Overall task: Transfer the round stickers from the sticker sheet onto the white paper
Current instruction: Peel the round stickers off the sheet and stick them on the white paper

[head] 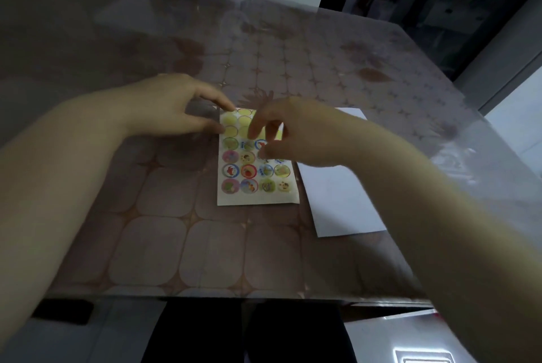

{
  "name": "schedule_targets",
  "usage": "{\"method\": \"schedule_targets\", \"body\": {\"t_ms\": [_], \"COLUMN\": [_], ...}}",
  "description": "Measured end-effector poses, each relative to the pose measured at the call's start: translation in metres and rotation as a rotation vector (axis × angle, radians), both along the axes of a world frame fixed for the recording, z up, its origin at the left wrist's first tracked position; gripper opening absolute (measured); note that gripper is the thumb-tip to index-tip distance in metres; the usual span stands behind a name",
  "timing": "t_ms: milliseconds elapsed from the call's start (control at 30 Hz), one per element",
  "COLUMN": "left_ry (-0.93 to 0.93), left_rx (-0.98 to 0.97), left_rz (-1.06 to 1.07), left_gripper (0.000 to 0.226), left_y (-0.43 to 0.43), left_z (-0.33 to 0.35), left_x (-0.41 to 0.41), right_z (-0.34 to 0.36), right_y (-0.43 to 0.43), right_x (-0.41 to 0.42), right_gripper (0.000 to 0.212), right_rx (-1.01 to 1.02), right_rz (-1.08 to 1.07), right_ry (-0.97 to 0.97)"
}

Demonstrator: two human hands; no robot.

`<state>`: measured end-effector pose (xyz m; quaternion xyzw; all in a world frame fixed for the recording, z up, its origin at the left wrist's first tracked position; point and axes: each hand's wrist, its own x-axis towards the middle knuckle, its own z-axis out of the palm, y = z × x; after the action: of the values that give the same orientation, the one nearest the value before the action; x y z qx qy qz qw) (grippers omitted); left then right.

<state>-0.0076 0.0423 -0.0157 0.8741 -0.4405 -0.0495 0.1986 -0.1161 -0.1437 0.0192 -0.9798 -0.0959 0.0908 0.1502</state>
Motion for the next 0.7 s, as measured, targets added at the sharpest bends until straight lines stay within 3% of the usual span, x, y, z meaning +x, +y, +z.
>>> {"method": "schedule_targets", "body": {"t_ms": [167,333,533,700], "left_ry": [0.1,0.022,0.027,0.044], "left_rx": [0.03,0.148,0.216,0.209], "left_rz": [0.017,0.003,-0.002,0.009], "left_gripper": [0.095,0.1,0.118,0.12], "left_y": [0.002,-0.001,-0.003,-0.003], "left_z": [-0.003,-0.004,-0.008,-0.009], "left_x": [-0.002,-0.007,-0.01,-0.009], "right_z": [-0.021,-0.039,-0.045,-0.05], "right_y": [0.027,0.028,0.027,0.026], "right_x": [0.013,0.01,0.011,0.014], "right_gripper": [0.031,0.02,0.017,0.012], "right_rx": [0.047,0.241,0.317,0.378], "right_rz": [-0.09,-0.191,-0.2,-0.209], "right_ry": [-0.155,-0.253,-0.278,-0.295]}}
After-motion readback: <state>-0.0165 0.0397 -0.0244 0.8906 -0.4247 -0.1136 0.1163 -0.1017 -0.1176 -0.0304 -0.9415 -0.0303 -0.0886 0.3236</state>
